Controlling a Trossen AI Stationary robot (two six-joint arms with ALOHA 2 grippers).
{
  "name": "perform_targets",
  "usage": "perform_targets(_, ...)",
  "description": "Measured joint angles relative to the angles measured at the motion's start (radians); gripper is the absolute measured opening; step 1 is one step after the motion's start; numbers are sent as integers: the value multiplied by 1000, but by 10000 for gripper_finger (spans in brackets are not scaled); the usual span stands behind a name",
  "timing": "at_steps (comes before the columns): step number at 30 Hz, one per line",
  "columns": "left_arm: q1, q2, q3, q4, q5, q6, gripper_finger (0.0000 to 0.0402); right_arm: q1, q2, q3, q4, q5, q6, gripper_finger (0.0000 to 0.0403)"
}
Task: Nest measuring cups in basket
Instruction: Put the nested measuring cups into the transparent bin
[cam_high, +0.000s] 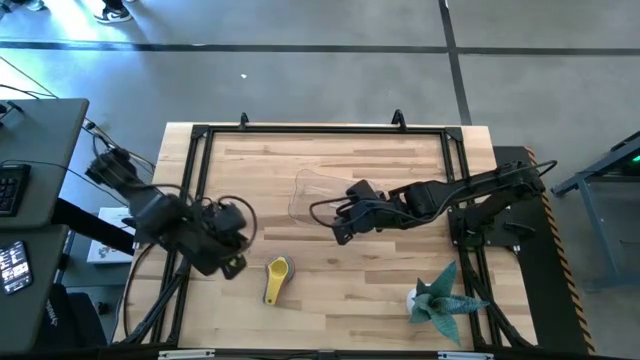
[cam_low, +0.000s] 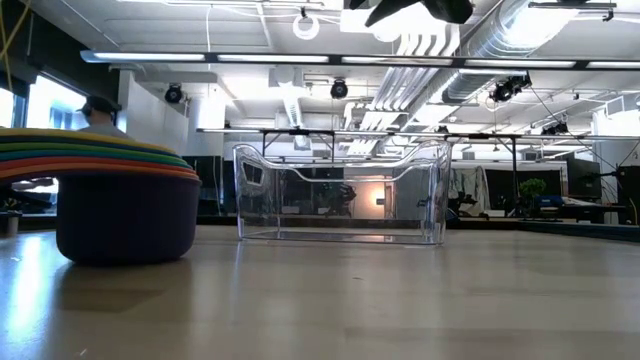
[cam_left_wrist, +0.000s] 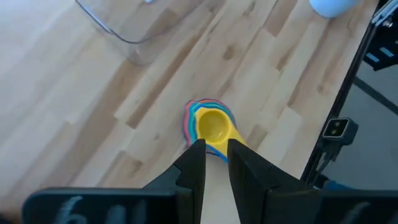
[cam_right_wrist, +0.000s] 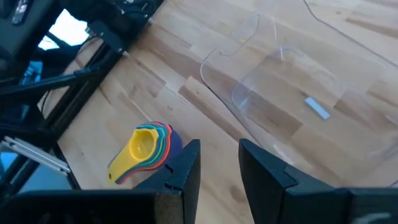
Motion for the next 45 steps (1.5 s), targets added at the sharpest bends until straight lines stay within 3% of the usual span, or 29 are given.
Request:
perform_targets(13,-19,-123,0,-64,-11,177,56,-5,-19,-1,-111,1,-89,101)
perform_targets(18,-19,-124,0,-63,-13,199,56,-33,-84,-1,-93,26,-208,101)
perform_targets(24,4,-122,0,-63,-18,120,56,-72,-229,-23,-36,32,-434,101)
perform_targets(32,31,-123,0,-63,-73,-11,56,-130,-568,-346,286,-119,-627,101)
perform_targets(39,67,-122,0,-63,-114,-113,56,-141,-848,-642,469,-135,-738,101)
perform_targets(45,94,-122,0,-63,-115,-208,56,-140,-1043,-881,631,-221,-811,101)
